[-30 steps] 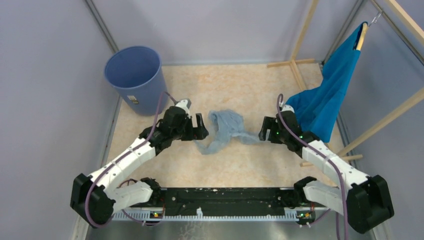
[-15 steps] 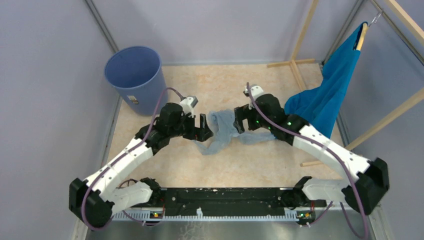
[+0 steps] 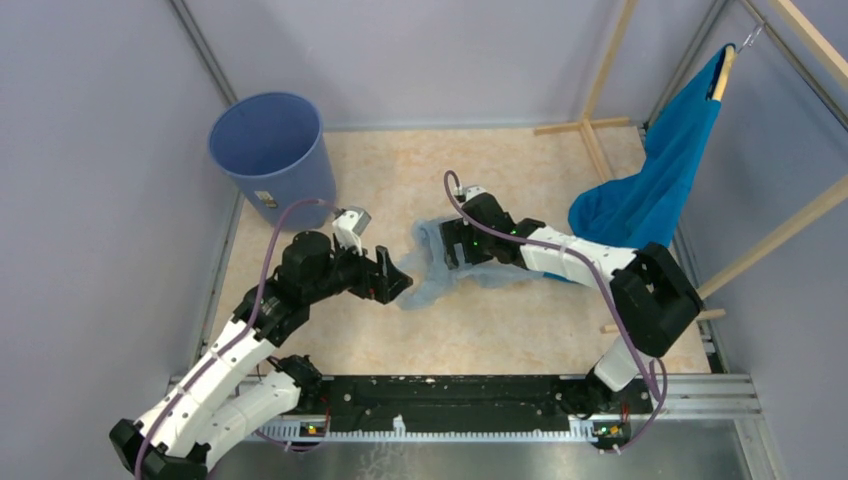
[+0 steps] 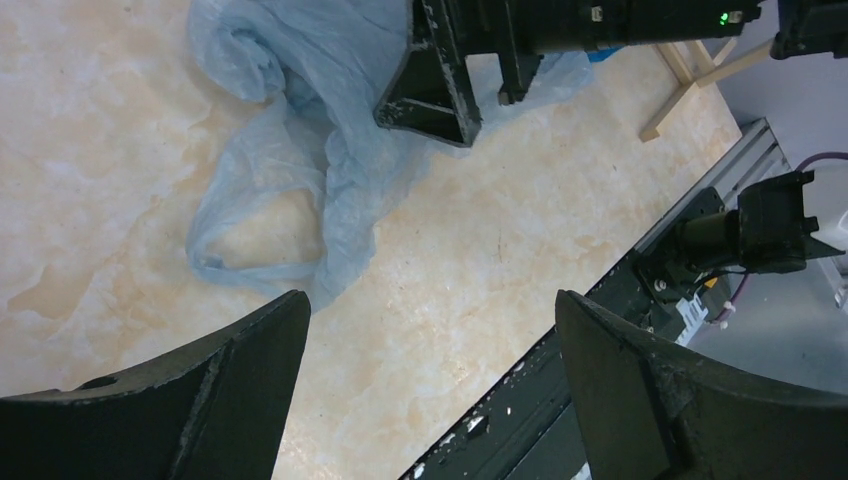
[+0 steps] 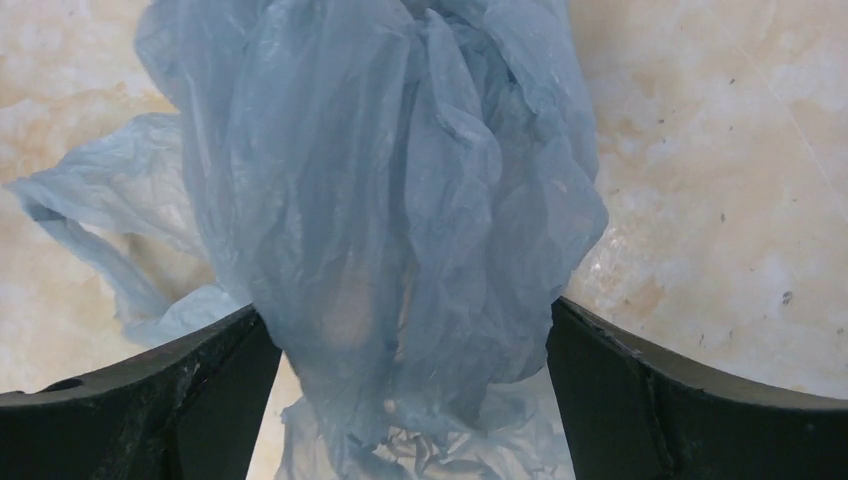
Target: Put the trash bags into the trash bin
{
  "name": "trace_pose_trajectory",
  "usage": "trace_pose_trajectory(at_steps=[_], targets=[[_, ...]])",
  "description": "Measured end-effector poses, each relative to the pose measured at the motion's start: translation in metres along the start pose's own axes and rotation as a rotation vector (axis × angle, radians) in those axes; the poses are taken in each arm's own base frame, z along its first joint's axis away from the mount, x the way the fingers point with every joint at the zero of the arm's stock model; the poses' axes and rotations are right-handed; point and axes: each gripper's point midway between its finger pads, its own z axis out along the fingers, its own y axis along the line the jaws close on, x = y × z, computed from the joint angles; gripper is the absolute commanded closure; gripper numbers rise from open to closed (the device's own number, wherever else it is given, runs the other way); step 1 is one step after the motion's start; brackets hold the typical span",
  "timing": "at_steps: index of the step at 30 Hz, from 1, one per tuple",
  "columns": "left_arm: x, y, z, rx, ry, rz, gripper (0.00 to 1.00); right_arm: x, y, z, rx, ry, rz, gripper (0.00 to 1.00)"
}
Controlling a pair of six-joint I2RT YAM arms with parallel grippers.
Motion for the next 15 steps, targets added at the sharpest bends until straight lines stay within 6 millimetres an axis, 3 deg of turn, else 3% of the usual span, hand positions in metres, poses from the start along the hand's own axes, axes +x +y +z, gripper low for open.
trace_pose_trajectory(at_steps=[1,4,5,7,11,15], targets=[[0.001,0.000,0.000,0.002,0.007,0.000,0.02,0.000,0.000,0.005,0.009,-0.003,0.006,0.21],[0.007,-0.001,0.000,0.009,0.030,0.000,0.02,-0.002,-0.003,0.017,0.031,-0.023,0.020,0.67],[0.007,-0.002,-0.001,0.015,0.033,0.001,0.02,-0.004,-0.003,0.020,0.029,-0.031,0.022,0.74],[0.009,-0.004,0.000,0.028,0.043,0.004,0.02,-0.007,-0.001,0.024,0.005,-0.041,0.050,0.83],[0.018,-0.005,0.007,0.049,0.096,0.000,0.02,-0.004,-0.001,0.023,-0.135,-0.009,0.126,0.91],[0.029,-0.005,0.017,0.077,0.171,0.005,0.02,0.002,-0.017,-0.003,-0.267,0.047,0.232,0.97]])
